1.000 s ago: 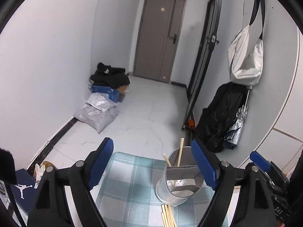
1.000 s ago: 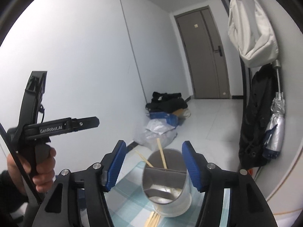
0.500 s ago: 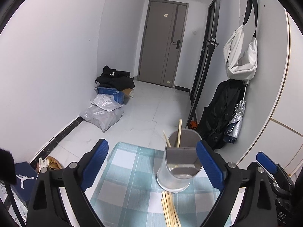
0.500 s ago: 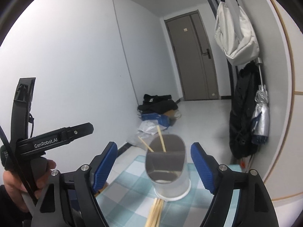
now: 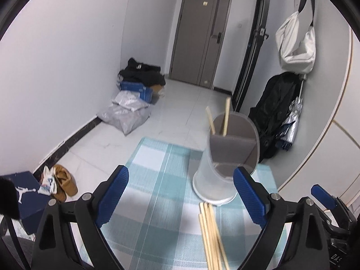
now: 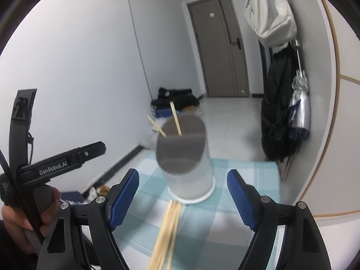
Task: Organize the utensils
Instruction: 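Withdraw both tools from the holder back toward the chopstick bundle, then lower the right tool to the bundle and pinch another chopstick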
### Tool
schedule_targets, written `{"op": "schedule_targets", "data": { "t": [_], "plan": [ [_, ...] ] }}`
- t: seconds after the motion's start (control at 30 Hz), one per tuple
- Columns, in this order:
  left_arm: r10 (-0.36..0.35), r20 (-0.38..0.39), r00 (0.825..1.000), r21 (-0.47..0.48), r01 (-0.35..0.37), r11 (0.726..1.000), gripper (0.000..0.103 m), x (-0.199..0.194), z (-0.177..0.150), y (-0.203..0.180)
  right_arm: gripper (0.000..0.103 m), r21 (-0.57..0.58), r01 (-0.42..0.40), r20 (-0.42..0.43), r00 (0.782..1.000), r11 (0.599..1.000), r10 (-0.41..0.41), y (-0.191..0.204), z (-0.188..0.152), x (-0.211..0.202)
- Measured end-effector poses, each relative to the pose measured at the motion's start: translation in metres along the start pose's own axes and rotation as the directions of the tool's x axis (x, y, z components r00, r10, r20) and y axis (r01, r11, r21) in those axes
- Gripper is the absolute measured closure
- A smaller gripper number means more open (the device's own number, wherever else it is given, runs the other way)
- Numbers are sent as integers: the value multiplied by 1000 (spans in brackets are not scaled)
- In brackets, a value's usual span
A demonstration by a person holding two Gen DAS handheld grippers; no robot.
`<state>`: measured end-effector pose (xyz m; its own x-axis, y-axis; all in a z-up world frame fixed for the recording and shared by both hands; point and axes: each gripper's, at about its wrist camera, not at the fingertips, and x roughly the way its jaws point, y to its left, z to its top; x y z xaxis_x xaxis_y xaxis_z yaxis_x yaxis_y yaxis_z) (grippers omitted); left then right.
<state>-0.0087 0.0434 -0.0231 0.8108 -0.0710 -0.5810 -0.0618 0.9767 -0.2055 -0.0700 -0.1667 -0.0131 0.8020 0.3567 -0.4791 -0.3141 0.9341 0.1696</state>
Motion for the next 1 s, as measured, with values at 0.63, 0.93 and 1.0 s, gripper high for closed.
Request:
{"op": "schedule_targets", "data": {
  "t": [0.63,0.93,1.0],
  "plan": [
    [61,-163,985,-52,-70,996,11,36,-4,28,27,-80,42,-435,898,996,-73,7,-64,109],
    [81,-159,984,-57,-91,994,11,37,-2,30,43,-116,40,-536,839,992,-96,13,-81,133],
    [81,-158,984,-59,-91,994,11,37,-2,31,48,-129,44,-547,830,991,-108,15,-84,134]
  ]
}}
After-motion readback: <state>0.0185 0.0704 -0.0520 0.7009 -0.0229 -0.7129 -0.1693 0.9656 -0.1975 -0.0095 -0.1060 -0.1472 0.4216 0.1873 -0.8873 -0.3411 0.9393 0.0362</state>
